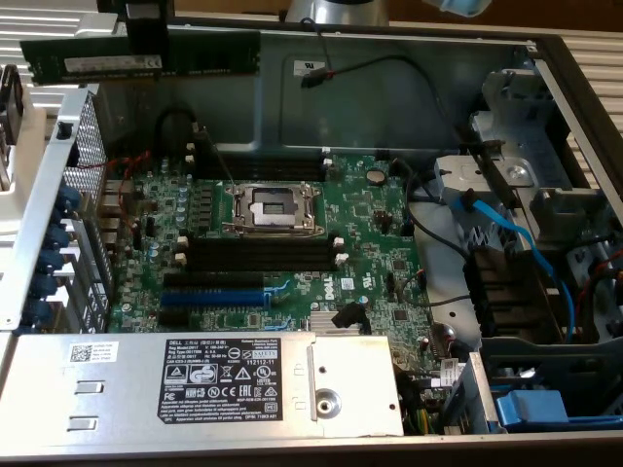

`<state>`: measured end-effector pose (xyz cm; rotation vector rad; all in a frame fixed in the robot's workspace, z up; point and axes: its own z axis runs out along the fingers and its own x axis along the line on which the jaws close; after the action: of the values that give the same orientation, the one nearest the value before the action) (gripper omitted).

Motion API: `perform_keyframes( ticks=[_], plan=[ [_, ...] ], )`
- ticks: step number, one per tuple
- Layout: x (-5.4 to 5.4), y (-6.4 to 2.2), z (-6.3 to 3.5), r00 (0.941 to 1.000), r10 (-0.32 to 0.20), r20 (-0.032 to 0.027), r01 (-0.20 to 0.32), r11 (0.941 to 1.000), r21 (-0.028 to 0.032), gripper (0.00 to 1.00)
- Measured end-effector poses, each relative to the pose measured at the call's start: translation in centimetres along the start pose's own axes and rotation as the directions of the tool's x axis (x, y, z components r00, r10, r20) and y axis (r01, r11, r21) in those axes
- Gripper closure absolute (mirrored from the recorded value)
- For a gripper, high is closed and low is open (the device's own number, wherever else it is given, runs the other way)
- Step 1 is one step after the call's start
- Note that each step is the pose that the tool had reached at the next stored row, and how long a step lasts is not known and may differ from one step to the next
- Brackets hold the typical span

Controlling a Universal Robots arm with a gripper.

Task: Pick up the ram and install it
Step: 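Pick up the ram and move it above insertion slot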

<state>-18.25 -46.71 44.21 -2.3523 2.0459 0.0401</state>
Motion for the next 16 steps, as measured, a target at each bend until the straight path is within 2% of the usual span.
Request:
perform_keyframes(
  ticks=[7, 16],
  plan=[
    [-0.1, -1.04, 0.01, 0.9999, 0.014, -0.0072, -0.014, 0.9999, -0.0004, 0.88],
    [-0.3, -1.91, 0.01, 0.9989, 0.047, -0.0079, -0.047, 0.9989, 0.0005, 0.88]
  ],
)
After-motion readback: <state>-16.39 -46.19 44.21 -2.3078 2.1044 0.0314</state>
